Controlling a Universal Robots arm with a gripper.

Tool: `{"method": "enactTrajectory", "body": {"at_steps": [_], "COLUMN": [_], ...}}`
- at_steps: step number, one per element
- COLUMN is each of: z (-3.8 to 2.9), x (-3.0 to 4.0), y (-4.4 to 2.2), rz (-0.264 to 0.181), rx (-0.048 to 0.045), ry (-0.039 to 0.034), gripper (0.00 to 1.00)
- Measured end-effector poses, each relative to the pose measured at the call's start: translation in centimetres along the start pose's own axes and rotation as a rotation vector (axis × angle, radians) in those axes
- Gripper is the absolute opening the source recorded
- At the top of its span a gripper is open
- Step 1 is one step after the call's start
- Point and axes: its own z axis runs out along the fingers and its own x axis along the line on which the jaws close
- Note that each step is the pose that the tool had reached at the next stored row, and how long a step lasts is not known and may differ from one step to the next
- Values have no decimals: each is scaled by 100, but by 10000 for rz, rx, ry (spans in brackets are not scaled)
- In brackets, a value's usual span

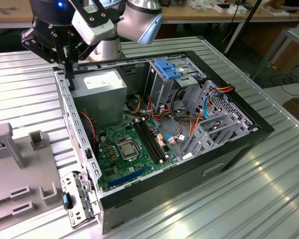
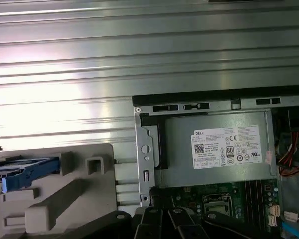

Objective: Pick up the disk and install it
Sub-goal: 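Reach for the disk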

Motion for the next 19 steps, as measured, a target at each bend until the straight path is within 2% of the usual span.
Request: {"method": "enactTrajectory", "body": {"at_steps": [2, 10, 11, 14, 19], "z": [-3, -10, -12, -14, -17], "x": [157, 489, 548, 637, 748], "y": [11, 19, 26, 32, 29], "rz": [0, 1, 0, 0, 0], "rx": [0, -1, 0, 0, 0], "ry": [0, -1, 0, 0, 0], "gripper": [11, 11, 11, 11, 11]}}
